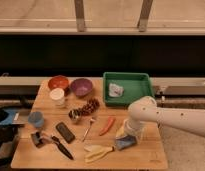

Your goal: Place sponge in metal cup

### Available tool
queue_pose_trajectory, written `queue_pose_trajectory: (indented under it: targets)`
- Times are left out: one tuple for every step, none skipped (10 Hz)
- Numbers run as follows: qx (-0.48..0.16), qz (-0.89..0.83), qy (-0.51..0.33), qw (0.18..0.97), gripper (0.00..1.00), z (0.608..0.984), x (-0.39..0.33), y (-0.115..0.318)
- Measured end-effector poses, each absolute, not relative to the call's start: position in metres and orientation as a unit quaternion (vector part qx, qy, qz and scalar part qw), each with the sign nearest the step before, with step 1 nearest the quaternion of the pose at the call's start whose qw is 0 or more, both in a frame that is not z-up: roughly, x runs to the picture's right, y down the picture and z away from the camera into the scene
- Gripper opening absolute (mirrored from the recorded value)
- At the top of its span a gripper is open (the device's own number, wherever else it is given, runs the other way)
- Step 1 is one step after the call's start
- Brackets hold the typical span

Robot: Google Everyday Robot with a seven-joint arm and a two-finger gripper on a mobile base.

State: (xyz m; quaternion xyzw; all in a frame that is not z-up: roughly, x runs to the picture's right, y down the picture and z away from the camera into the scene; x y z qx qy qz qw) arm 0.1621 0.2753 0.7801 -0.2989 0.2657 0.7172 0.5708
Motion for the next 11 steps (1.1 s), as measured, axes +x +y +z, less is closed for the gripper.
queue_pose_trajectory:
  targets:
    - [-0.296,0.719,0.261,0.572,0.46,0.776,0.163,0.273]
    - [-0.293,0.722,0.255,0.573,0.36,0.773,0.163,0.270]
    - [-0.291,0.723,0.249,0.574,0.25,0.769,0.163,0.267]
    - [-0.289,0.724,0.245,0.576,0.16,0.766,0.162,0.264]
    - [-0.288,0.724,0.237,0.580,0.06,0.762,0.160,0.260]
    - [-0.285,0.725,0.231,0.583,0.01,0.756,0.159,0.255]
    - [-0.281,0.724,0.222,0.590,0.00,0.750,0.155,0.249]
    - [-0.278,0.721,0.213,0.597,0.00,0.744,0.149,0.243]
    - [-0.271,0.721,0.203,0.604,0.00,0.735,0.145,0.235]
    - [-0.265,0.723,0.196,0.607,0.00,0.725,0.142,0.225]
    - [-0.260,0.724,0.190,0.610,0.00,0.718,0.138,0.216]
